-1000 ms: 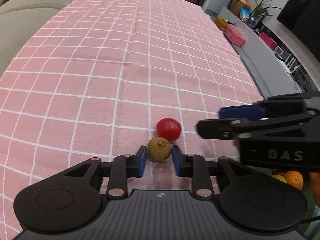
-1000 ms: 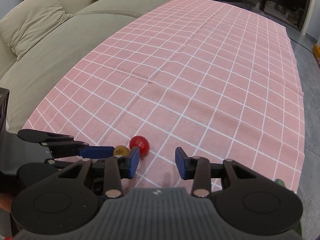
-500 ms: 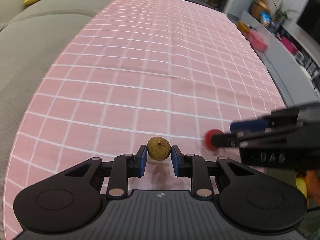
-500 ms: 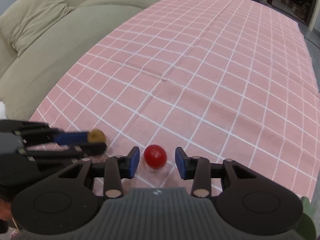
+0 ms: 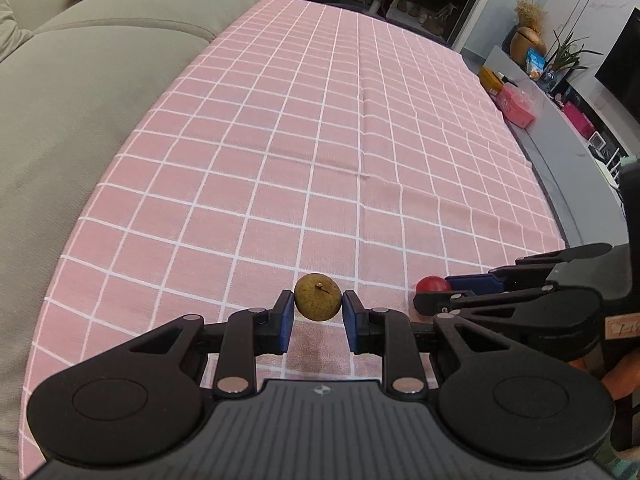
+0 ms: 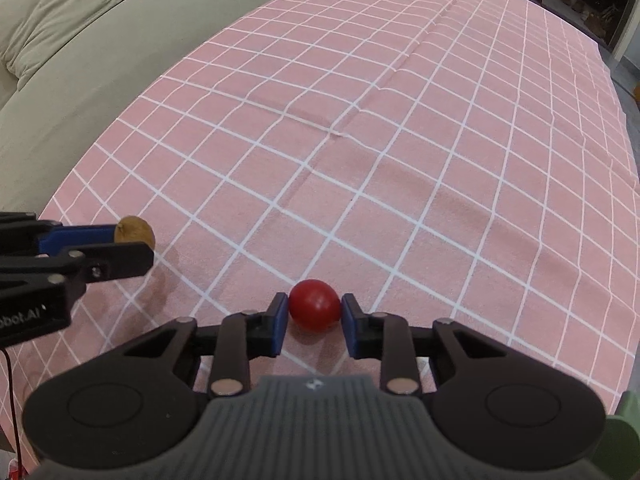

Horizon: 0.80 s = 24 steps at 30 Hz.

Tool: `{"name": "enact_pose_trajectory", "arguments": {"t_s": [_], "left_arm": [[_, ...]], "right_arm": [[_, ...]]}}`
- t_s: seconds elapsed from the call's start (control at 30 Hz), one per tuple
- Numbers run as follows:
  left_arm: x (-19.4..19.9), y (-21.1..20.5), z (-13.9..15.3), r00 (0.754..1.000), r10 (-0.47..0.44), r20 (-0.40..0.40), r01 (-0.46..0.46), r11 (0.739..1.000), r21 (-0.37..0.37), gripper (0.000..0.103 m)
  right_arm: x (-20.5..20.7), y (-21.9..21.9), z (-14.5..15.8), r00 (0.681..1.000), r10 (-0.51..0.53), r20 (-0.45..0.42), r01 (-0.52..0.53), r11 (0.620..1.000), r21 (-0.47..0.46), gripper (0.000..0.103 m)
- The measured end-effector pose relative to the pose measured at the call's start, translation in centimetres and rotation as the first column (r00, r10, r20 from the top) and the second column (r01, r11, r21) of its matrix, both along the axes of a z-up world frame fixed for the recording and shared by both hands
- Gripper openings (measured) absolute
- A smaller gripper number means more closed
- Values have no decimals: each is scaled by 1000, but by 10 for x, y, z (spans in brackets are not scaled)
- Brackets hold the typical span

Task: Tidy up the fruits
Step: 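Grasp the brown fruit with the left tool while the right tool grasps the red tomato, then drop the brown fruit and red tomato into the green colander, opening both tools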

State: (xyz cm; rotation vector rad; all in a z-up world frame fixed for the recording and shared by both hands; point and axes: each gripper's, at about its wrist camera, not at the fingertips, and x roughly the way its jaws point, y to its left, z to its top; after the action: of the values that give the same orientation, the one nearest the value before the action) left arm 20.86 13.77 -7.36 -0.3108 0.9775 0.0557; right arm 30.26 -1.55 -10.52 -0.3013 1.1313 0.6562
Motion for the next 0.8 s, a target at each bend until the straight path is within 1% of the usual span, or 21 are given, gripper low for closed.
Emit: {"name": "enact_pose_trajectory", "arguments": {"t_s": [0.17, 0.33, 0.5, 0.57, 0.63, 0.73, 0.8], "left_arm": [[-7, -3, 16, 1000, -13, 19, 12, 1000, 20, 29], [-21, -12, 38, 998, -50, 40, 48, 998, 49, 29], [-33, -29, 63, 990, -111, 88, 111, 994, -3, 29], [-37, -41, 73, 983, -150, 108, 153, 988, -27, 29], [-39, -57, 81, 973, -194, 126, 199, 979, -32, 29], [-42, -83, 90, 954, -263, 143, 270, 962, -30, 29], [-43, -98, 94, 940, -302, 155, 312, 949, -43, 29]], "right_arm": [[-11, -1, 16, 1000, -6, 22, 6, 1000, 18, 25], [-30, -10, 47, 999, -21, 50, 17, 997, 70, 25], [-57, -35, 86, 995, -46, 85, 34, 989, 144, 25], [-69, -52, 100, 993, -59, 100, 42, 985, 169, 25], [-82, -72, 112, 991, -79, 112, 57, 981, 188, 25], [-99, -104, 124, 986, -115, 122, 89, 975, 203, 25], [-110, -126, 129, 982, -140, 130, 112, 973, 202, 25]]}}
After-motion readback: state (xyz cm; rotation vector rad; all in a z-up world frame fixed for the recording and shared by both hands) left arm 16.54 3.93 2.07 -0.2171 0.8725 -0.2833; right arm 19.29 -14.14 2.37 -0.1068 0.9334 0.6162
